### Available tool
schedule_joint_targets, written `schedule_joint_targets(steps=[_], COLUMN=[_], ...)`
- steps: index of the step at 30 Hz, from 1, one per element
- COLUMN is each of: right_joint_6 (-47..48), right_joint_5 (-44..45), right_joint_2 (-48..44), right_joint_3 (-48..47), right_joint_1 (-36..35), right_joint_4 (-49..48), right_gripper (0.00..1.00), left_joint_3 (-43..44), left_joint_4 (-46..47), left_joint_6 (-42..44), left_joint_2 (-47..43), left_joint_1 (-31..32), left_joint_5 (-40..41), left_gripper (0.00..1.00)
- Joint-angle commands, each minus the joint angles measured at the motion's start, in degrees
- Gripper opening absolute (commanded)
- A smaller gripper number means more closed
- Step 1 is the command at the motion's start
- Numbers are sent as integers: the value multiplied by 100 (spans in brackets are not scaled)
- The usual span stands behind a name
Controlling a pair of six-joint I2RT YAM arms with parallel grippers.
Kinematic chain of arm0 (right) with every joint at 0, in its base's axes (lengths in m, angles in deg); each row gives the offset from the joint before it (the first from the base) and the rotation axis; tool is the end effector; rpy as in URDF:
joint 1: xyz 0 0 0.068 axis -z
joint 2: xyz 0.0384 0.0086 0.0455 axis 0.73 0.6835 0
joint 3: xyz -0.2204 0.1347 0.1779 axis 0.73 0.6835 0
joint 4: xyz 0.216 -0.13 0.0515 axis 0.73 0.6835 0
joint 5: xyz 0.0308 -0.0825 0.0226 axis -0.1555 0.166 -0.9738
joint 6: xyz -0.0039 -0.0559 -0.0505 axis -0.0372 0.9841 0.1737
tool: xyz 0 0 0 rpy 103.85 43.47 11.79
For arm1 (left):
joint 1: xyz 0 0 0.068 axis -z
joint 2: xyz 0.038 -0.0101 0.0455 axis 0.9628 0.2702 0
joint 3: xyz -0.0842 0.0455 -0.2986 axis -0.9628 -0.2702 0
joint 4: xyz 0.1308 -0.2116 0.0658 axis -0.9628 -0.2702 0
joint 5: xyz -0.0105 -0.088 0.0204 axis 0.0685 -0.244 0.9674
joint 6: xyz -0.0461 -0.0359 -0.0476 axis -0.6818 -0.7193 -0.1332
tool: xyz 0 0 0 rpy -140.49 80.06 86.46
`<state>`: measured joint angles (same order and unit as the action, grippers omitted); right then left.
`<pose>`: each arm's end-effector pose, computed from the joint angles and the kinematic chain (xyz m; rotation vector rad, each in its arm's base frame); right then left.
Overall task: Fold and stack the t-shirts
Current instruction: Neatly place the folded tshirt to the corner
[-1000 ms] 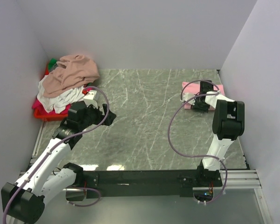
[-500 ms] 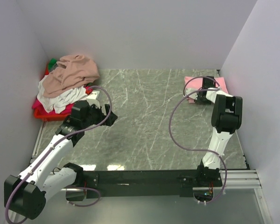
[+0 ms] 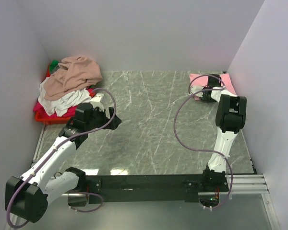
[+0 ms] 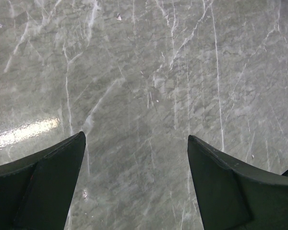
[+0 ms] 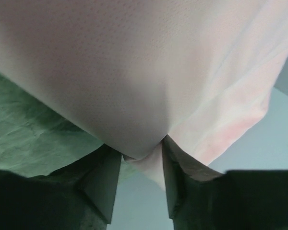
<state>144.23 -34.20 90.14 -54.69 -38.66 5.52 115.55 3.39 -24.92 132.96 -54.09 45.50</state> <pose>0.5002 -0.0790 0.1521 -1.7378 2.0782 -0.7559 0.1959 -0.0872 0.2916 0.1689 2.1160 -0.6426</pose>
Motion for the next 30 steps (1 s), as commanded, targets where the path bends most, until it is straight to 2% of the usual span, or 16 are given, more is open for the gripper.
schedule_joint_targets(steps=[1, 4, 6, 8, 9, 11, 13, 16, 24, 30], right_joint_6=[-50, -278, -576, -822, -1041, -1367, -1912, -2186, -1677, -1518], right_joint_5=[-108, -187, -450, -591, -1026, -1337, -1882, -1866, -1269, -891], right_joint_2=[-290, -755, -1290, -1904, -2125, -2599, -2751, -2515, -1258, -581], right_joint_3=[250, 645, 927, 1172, 1252, 1288, 1174, 823, 67, -363], right_joint_1=[-6, -14, -14, -14, -6, -14, -14, -58, 12, 65], right_joint_4=[-109, -266, -250, -83, -4, 303, 758, 1155, 1157, 1078], right_gripper=[48, 58, 61, 61, 62, 63, 63, 63, 63, 63], left_joint_3=[217, 288, 358, 437, 463, 525, 534, 578, 271, 165], left_joint_4=[282, 274, 256, 247, 238, 247, 221, 124, -35, 150], left_joint_6=[26, 18, 53, 79, 79, 88, 70, 79, 334, 378], left_joint_2=[-16, -77, -156, -226, -244, -279, -297, -358, -991, -719], left_joint_1=[7, 7, 7, 7, 7, 7, 7, 7, 7, 7], left_joint_5=[-188, -197, -171, -135, -127, -118, -109, -153, -3, -188], left_gripper=[92, 92, 92, 92, 92, 92, 92, 92, 93, 93])
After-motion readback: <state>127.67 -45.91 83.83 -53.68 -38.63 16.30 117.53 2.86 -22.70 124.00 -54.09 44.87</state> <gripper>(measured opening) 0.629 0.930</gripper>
